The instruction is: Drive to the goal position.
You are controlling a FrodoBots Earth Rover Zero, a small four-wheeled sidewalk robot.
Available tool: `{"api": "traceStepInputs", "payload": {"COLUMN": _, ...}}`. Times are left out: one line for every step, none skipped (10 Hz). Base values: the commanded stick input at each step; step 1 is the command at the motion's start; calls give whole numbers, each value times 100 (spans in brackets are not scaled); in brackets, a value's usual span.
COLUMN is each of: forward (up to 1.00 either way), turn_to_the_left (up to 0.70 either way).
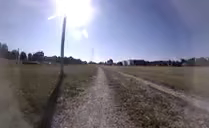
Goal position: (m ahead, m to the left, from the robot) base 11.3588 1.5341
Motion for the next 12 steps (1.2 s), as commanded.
{"api": "traceStepInputs", "payload": {"forward": 50, "turn_to_the_left": 0}}
{"api": "traceStepInputs", "payload": {"forward": 50, "turn_to_the_left": 0}}
{"api": "traceStepInputs", "payload": {"forward": 50, "turn_to_the_left": 0}}
{"api": "traceStepInputs", "payload": {"forward": 50, "turn_to_the_left": 0}}
{"api": "traceStepInputs", "payload": {"forward": 50, "turn_to_the_left": 0}}
{"api": "traceStepInputs", "payload": {"forward": 50, "turn_to_the_left": 0}}
{"api": "traceStepInputs", "payload": {"forward": 50, "turn_to_the_left": 0}}
{"api": "traceStepInputs", "payload": {"forward": 50, "turn_to_the_left": 0}}
{"api": "traceStepInputs", "payload": {"forward": 50, "turn_to_the_left": 0}}
{"api": "traceStepInputs", "payload": {"forward": 50, "turn_to_the_left": 0}}
{"api": "traceStepInputs", "payload": {"forward": 50, "turn_to_the_left": 0}}
{"api": "traceStepInputs", "payload": {"forward": 50, "turn_to_the_left": 0}}
